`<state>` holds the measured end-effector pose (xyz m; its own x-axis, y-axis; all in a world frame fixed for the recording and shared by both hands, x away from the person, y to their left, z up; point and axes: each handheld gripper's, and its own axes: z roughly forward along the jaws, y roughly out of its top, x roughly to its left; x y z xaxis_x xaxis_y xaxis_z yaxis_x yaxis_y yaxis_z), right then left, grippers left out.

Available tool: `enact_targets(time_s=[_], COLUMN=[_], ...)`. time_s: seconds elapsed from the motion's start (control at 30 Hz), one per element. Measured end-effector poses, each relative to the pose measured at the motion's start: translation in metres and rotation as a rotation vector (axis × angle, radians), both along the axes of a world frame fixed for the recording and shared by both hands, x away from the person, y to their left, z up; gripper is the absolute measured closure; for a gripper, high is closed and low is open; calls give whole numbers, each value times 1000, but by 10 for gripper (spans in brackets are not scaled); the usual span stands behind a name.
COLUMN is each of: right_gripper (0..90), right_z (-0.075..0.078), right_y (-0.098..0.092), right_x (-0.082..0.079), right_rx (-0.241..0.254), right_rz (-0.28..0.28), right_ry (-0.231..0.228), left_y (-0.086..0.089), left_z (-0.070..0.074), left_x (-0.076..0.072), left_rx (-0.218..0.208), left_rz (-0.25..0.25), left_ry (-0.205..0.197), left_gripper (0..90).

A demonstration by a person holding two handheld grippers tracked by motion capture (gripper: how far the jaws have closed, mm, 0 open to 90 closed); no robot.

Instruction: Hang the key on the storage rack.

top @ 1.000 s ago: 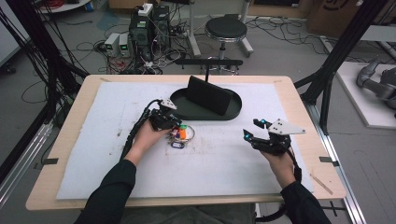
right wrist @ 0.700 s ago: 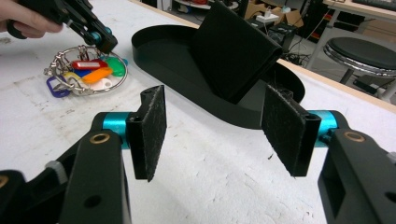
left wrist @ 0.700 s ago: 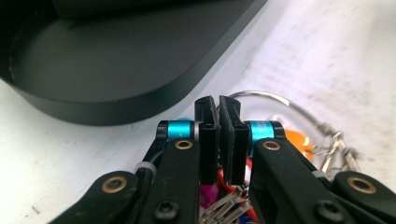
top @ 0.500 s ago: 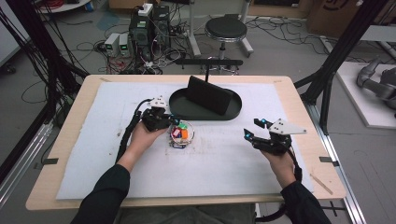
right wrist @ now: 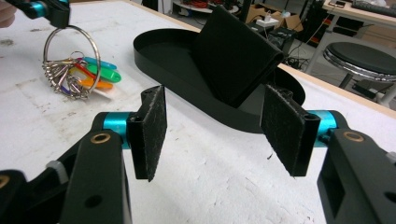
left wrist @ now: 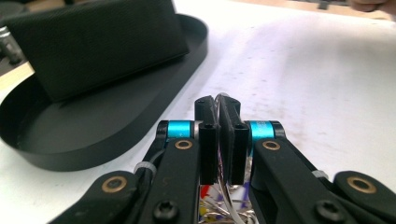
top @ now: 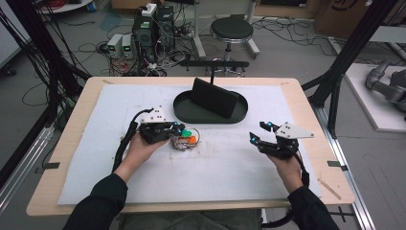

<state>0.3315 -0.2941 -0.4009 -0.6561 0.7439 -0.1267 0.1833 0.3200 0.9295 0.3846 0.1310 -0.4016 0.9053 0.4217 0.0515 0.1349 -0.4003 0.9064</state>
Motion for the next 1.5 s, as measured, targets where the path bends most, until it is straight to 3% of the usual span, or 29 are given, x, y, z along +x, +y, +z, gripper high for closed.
enact_targets(time_s=[0.13,0.27,0.47,0.67,0.93,1.1,1.5], right_gripper=[417,417,417,417,417,417,414], right_z=[0,-1,-1,-1,-2,-2,-3], right_y=[1,2,2,2,1,1,0], right_x=[1,1,1,2,3,4,6], right_rx=[1,-5,-6,-5,-3,-5,-4], right_rz=[-1,1,3,1,1,-4,-17], right_ry=[0,-3,3,-1,6,11,19], left_y=[1,2,2,4,8,13,15], left_z=[1,0,-8,-7,2,15,43], left_x=[-5,-6,-6,-6,-8,-9,-7], left_rx=[0,1,54,46,22,-11,-29], left_rz=[-21,-31,-43,-49,-44,-28,-6], left_ry=[-5,16,49,59,37,13,-42], left_gripper=[862,859,841,860,865,866,866])
